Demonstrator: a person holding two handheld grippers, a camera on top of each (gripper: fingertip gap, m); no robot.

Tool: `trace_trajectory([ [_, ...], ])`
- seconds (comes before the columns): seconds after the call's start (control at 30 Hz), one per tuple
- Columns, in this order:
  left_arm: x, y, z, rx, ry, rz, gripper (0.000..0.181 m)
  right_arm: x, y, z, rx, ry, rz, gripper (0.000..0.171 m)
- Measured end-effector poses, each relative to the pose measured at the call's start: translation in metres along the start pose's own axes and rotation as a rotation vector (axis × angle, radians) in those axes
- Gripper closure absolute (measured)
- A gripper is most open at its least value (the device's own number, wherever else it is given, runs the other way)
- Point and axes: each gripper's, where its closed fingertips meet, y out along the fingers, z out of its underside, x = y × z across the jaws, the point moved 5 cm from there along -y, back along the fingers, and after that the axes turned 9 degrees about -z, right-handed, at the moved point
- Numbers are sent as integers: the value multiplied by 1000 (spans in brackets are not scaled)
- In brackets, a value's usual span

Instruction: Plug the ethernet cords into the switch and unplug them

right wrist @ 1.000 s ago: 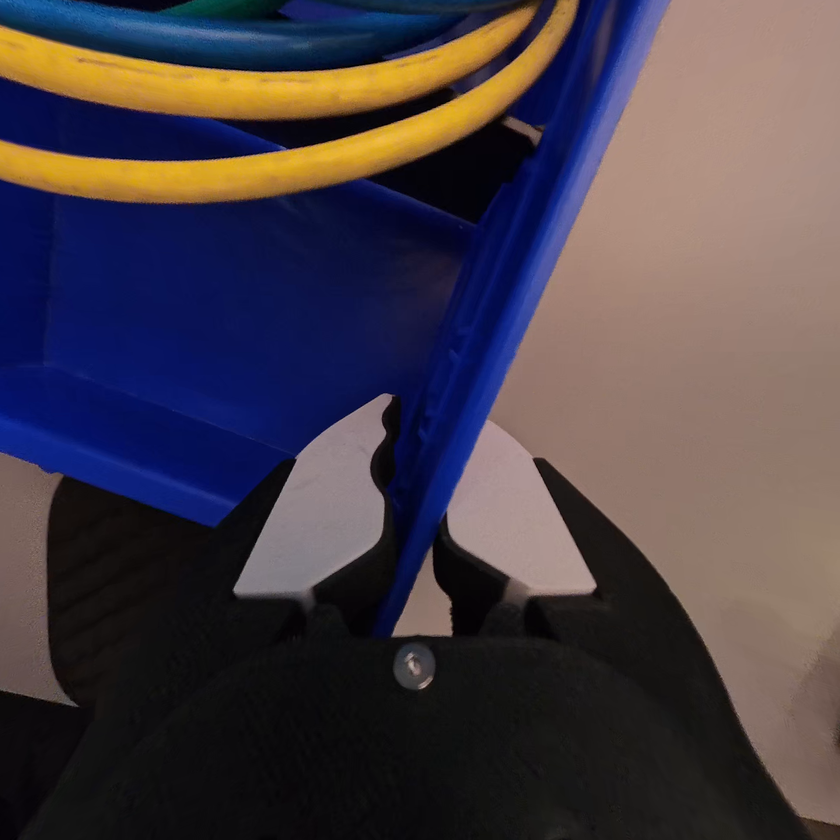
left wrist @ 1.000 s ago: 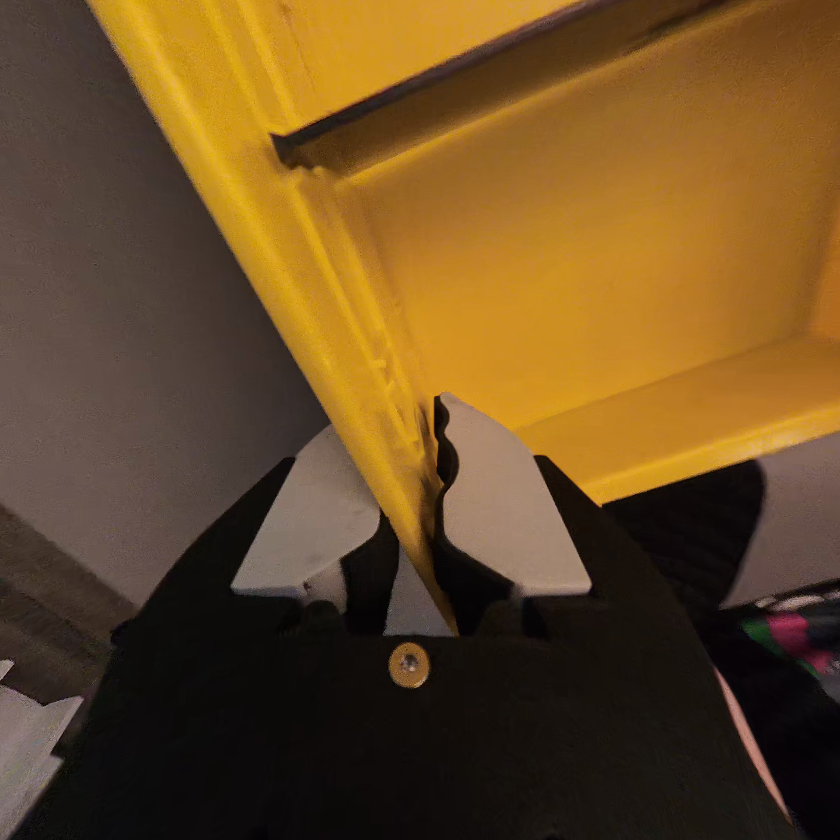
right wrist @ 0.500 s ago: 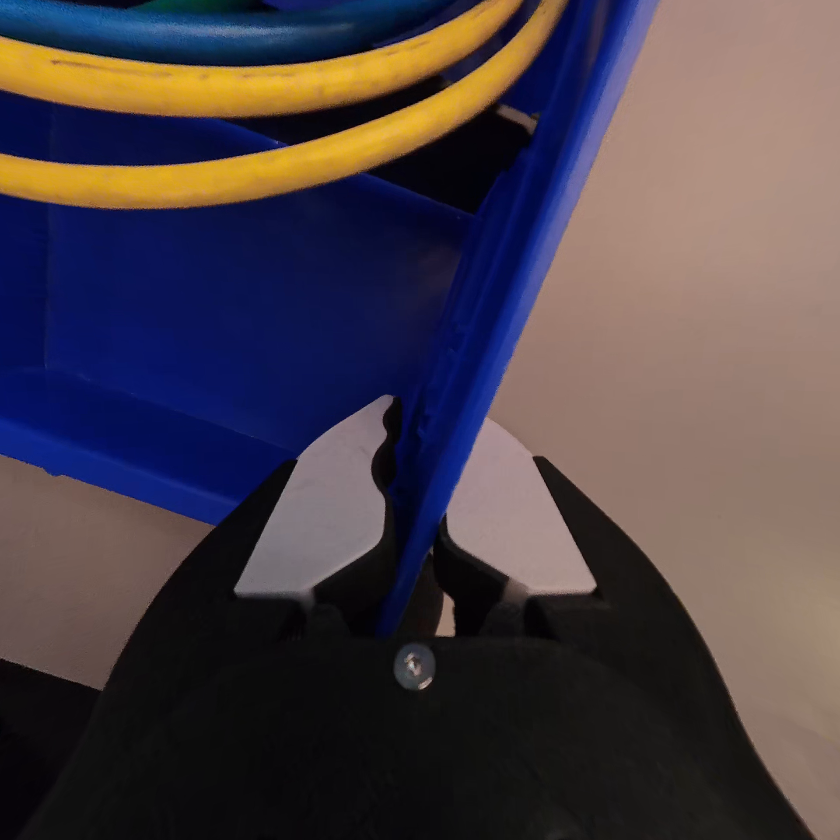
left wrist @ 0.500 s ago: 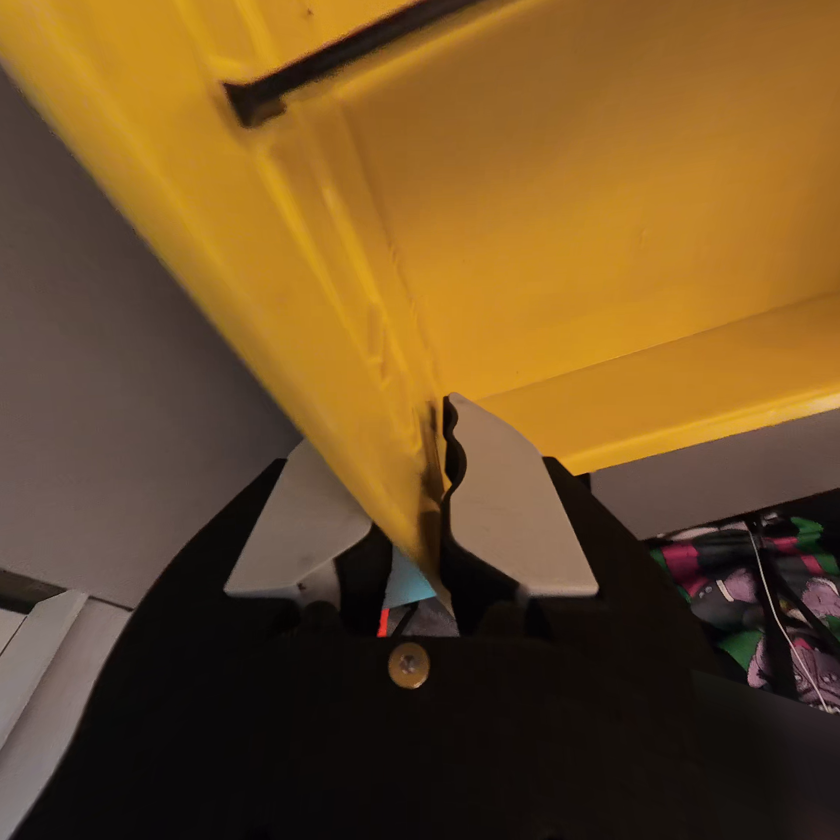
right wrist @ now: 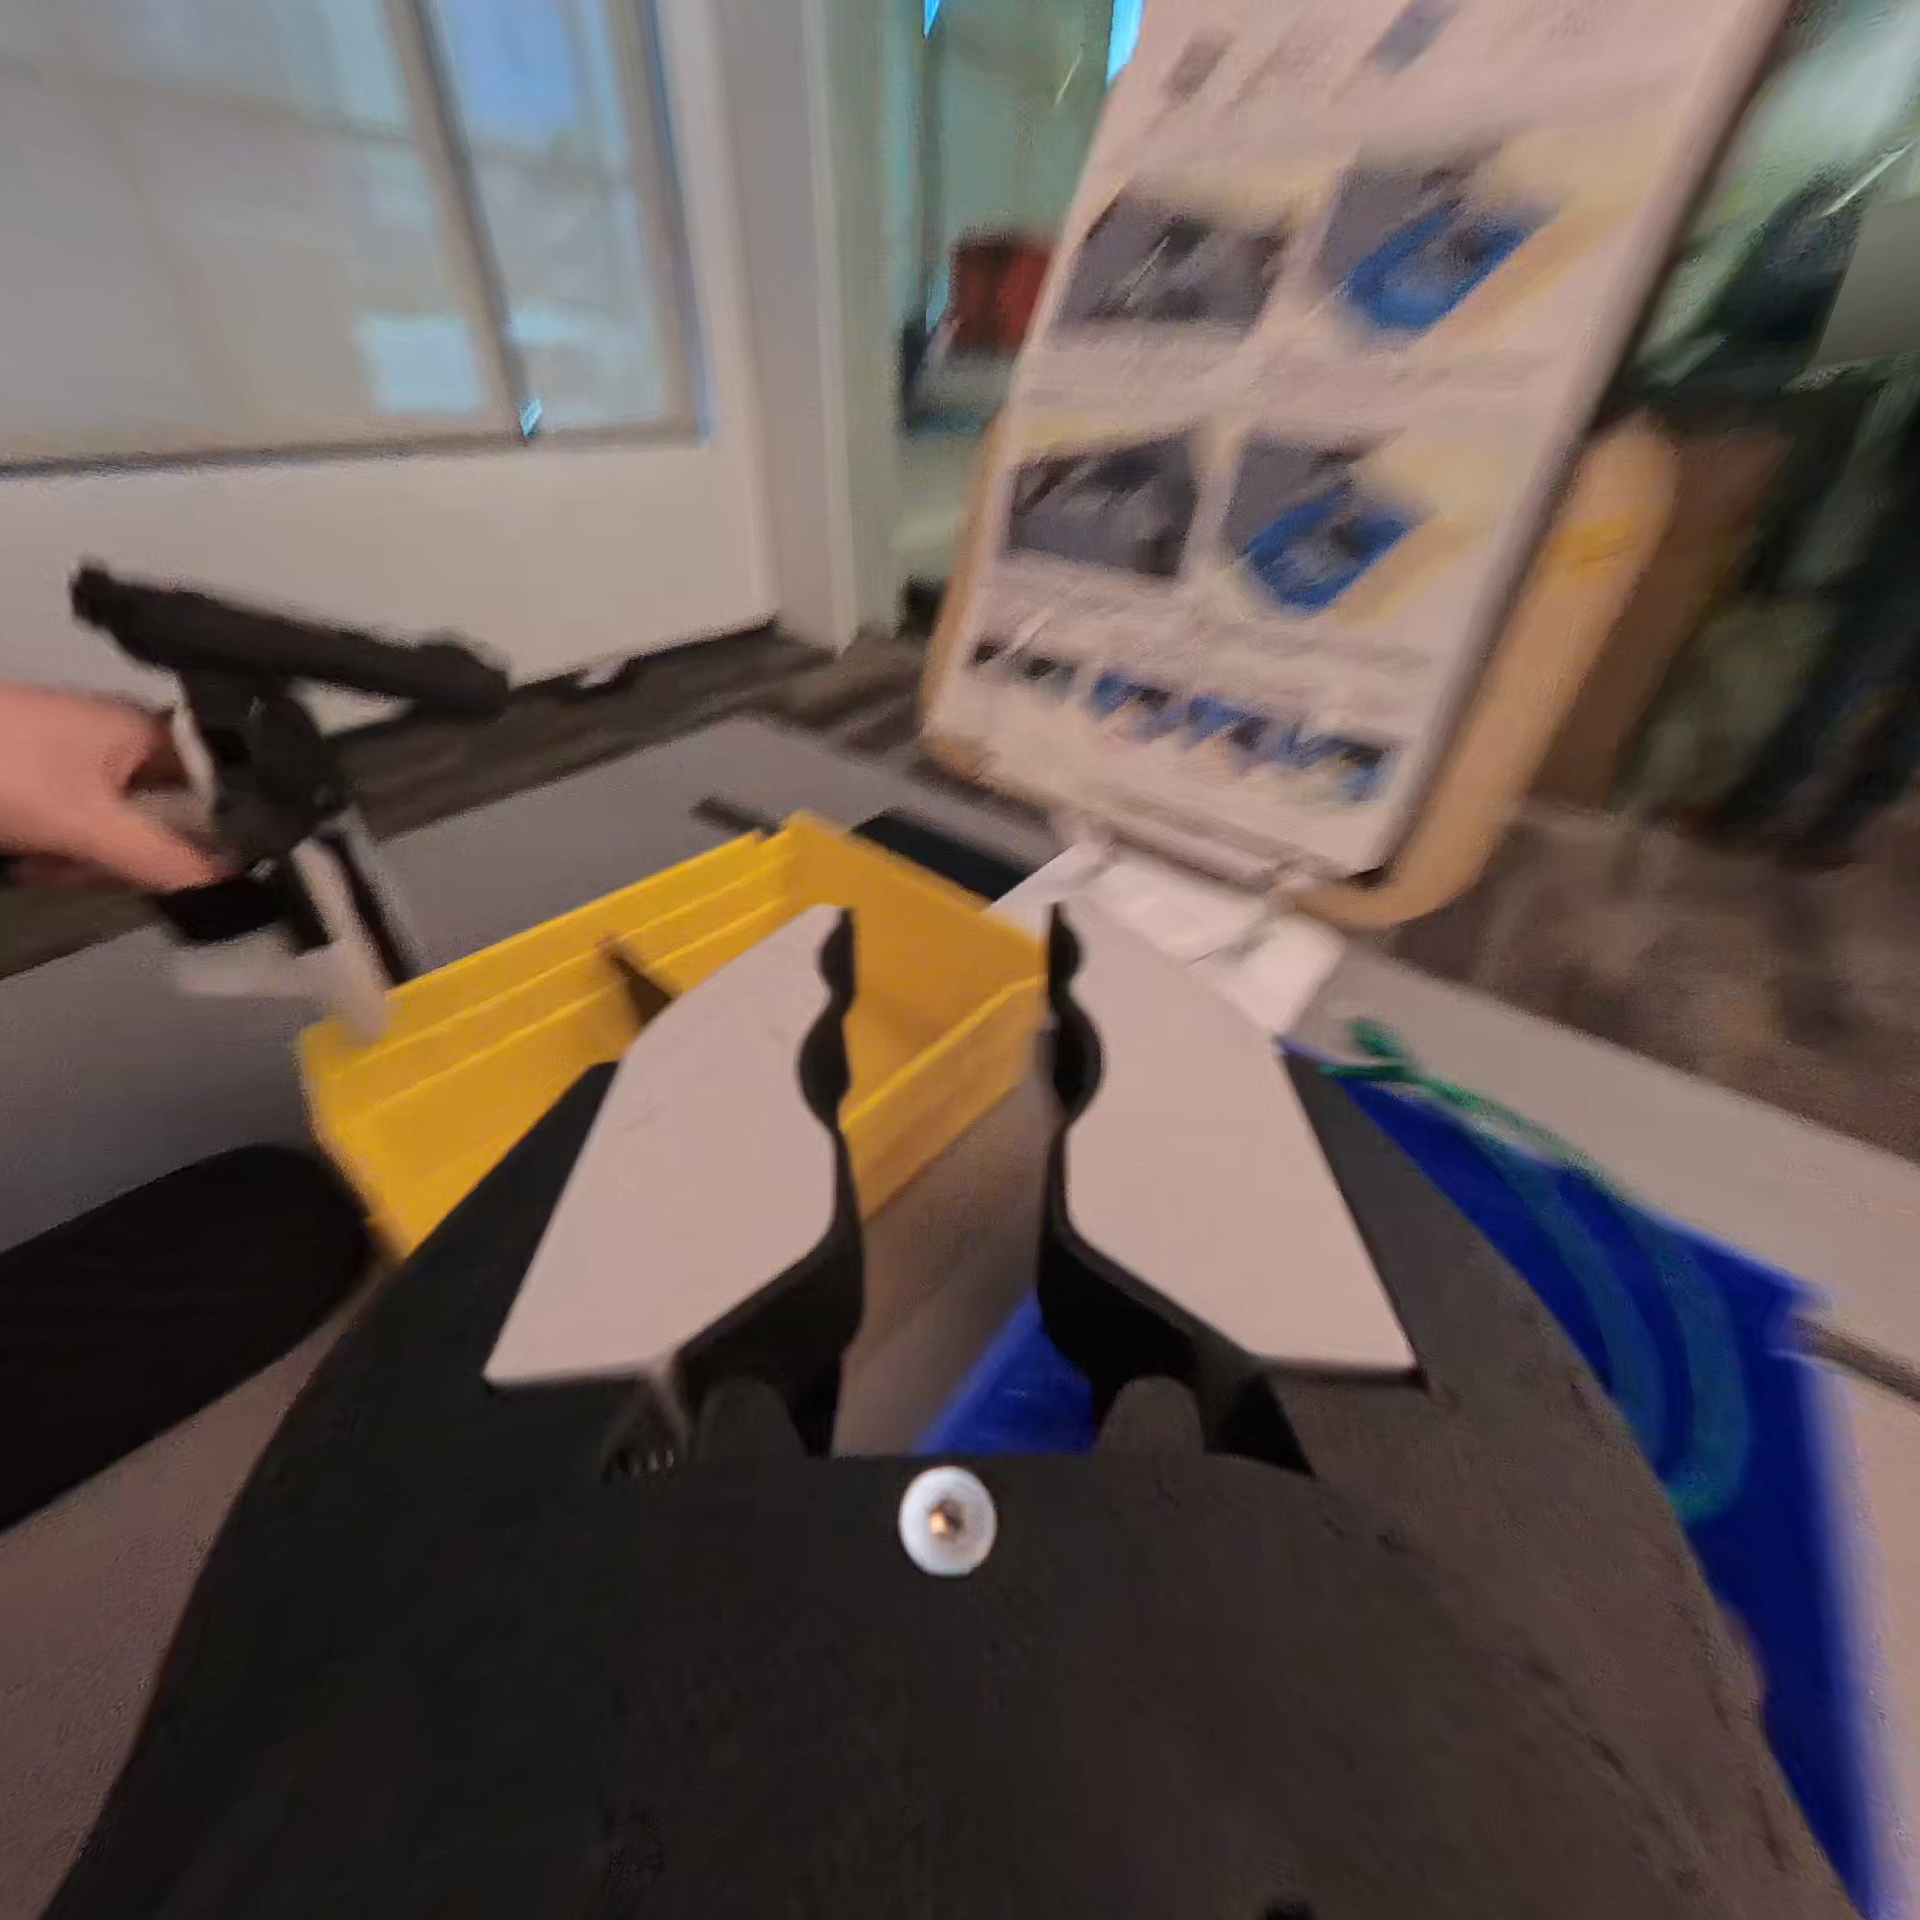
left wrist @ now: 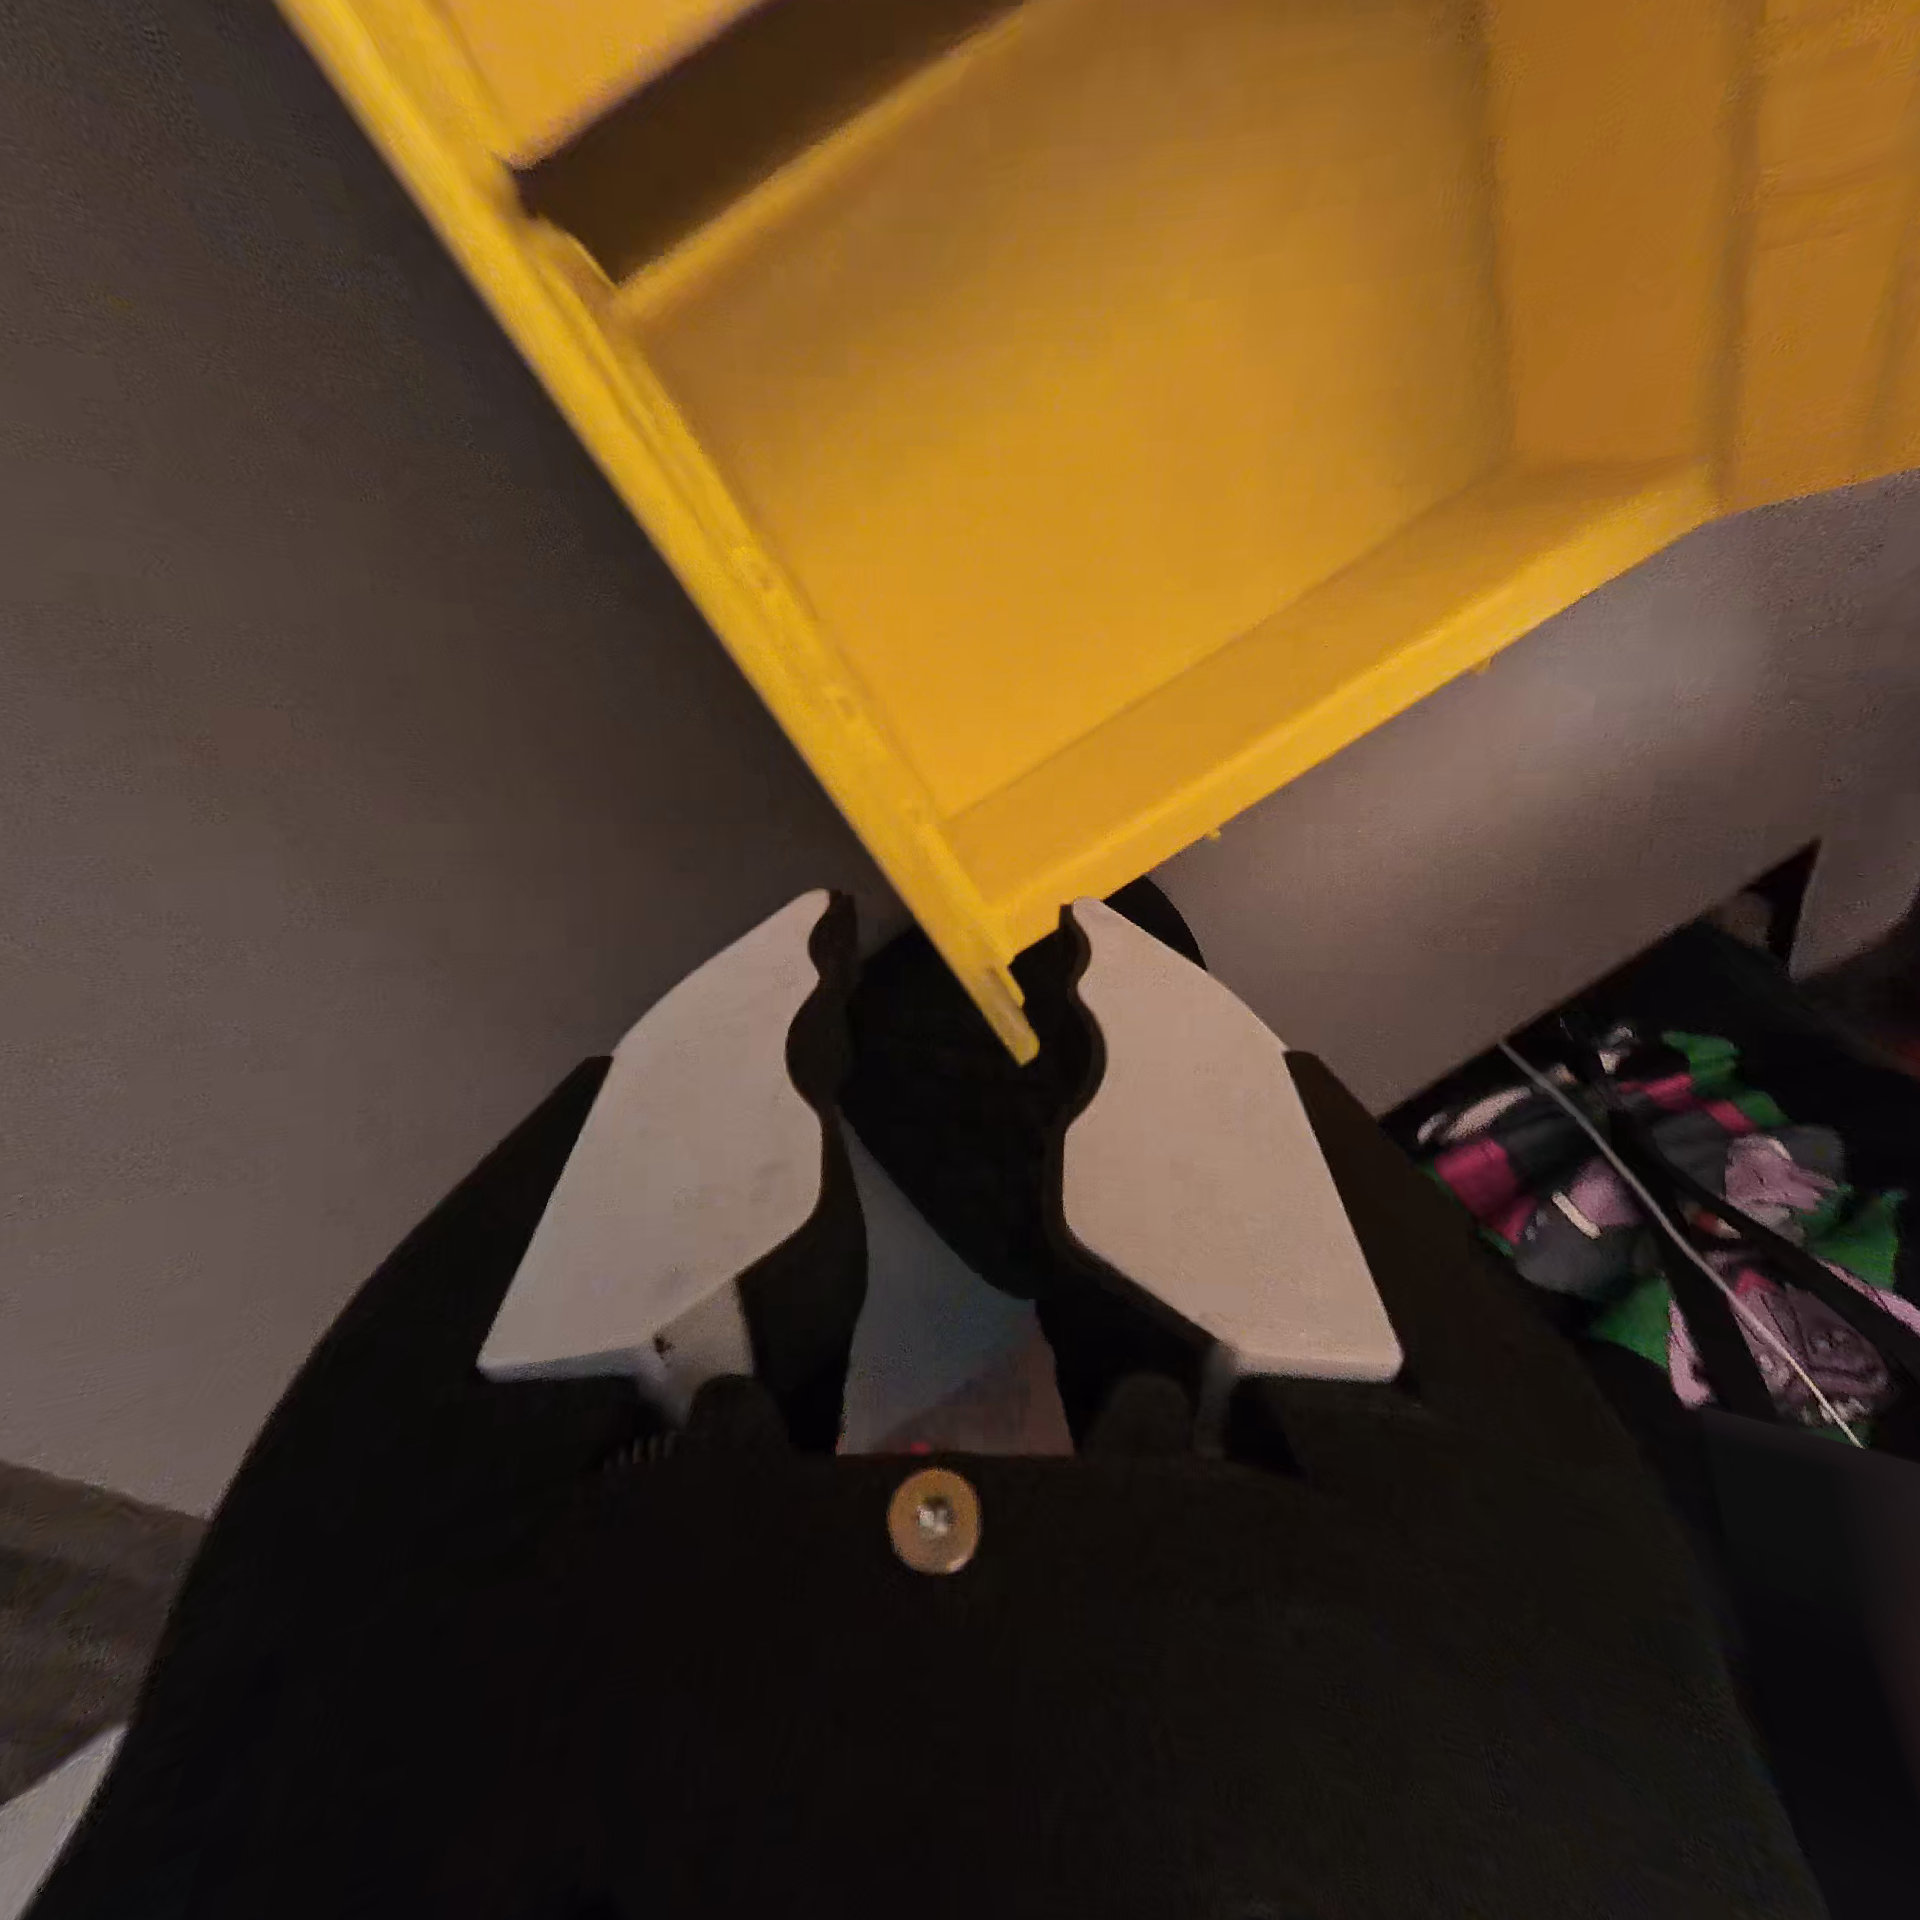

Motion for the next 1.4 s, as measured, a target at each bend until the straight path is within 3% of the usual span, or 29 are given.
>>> trace_trajectory([
  [0.1, 6, -30, -6, -176, -35, -85, 146, 30, 74, 32, 276, 142, -181, 132],
  [0.3, 0, -116, -31, -749, -70, -194, 142, 27, 126, 112, 846, 210, -73, 120],
  [0.4, -2, -147, -30, -976, -92, -244, 130, 33, 139, 135, 971, 363, -38, 115],
  [0.53, -4, -165, -26, -1125, -73, -305, 128, 28, 148, 165, 1079, 529, 23, 116],
  [0.6, -6, -172, -26, -1186, -38, -346, 130, 27, 151, 177, 1131, 581, 31, 123],
  [0.67, -7, -180, -25, -1285, -41, -399, 137, 32, 154, 185, 1166, 623, 3, 141],
  [0.87, -20, -196, -18, -1419, -47, -412, 124, 32, 157, 187, 1238, 667, 1, 152],
  [1.0, -25, -215, 11, -1493, -182, -347, 125, 44, 164, 172, 1251, 678, -87, 164],
  [1.1, -41, -238, 43, -1641, -277, -235, 128, 59, 176, 141, 1212, 665, -228, 165],
  [1.27, -76, -269, 100, -1901, -283, -328, 121, 48, 175, 50, 1182, 545, -336, 165],
  [1.4, -104, -268, 105, -1905, -153, -187, 111, -19, 119, -33, 1127, 497, -256, 165],
])
